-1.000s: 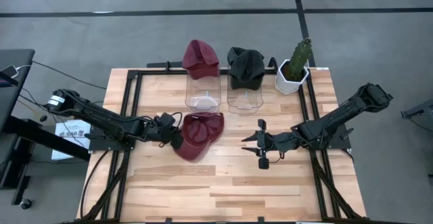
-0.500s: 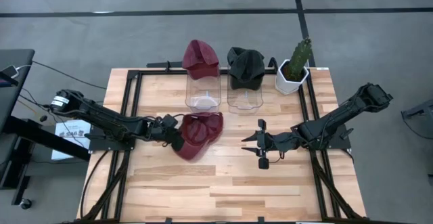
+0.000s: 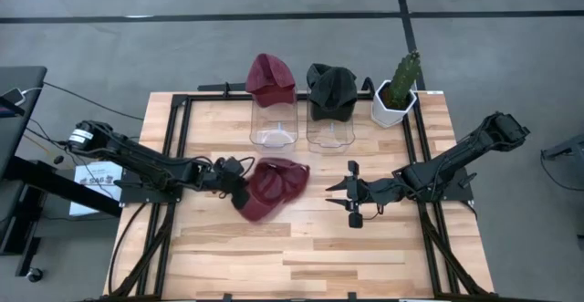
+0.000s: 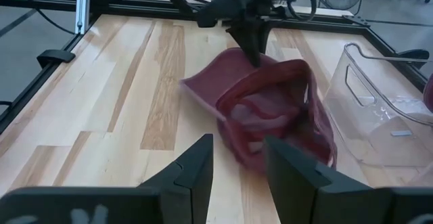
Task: Pick & Place hat
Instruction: Put the red cap into the left transparent bin
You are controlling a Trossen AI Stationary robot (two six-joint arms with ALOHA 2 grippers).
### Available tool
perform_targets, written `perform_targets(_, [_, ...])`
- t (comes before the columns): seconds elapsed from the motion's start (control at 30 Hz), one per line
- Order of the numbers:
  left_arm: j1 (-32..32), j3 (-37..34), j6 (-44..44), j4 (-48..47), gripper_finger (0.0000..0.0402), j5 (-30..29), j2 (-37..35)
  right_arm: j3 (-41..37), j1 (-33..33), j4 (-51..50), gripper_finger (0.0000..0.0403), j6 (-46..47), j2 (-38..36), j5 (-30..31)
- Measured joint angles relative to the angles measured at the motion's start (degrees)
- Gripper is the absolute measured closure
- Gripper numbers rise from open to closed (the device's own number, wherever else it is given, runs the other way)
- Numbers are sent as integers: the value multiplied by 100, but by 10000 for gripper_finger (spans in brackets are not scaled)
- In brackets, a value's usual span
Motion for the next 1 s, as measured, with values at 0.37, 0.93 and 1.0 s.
perform_targets(0.37, [-544, -11, 1134, 1063, 377, -53, -375, -2, 0, 222, 285, 44, 0, 215])
perform_targets(0.93, [-987, -11, 2320, 3076, 387, -595, -496, -2, -13, -263, 285, 1269, -1, 4467])
perform_targets(1.0, [-987, -11, 2379, 3371, 385, -894, -490, -2, -12, -431, 285, 1465, -1, 4744])
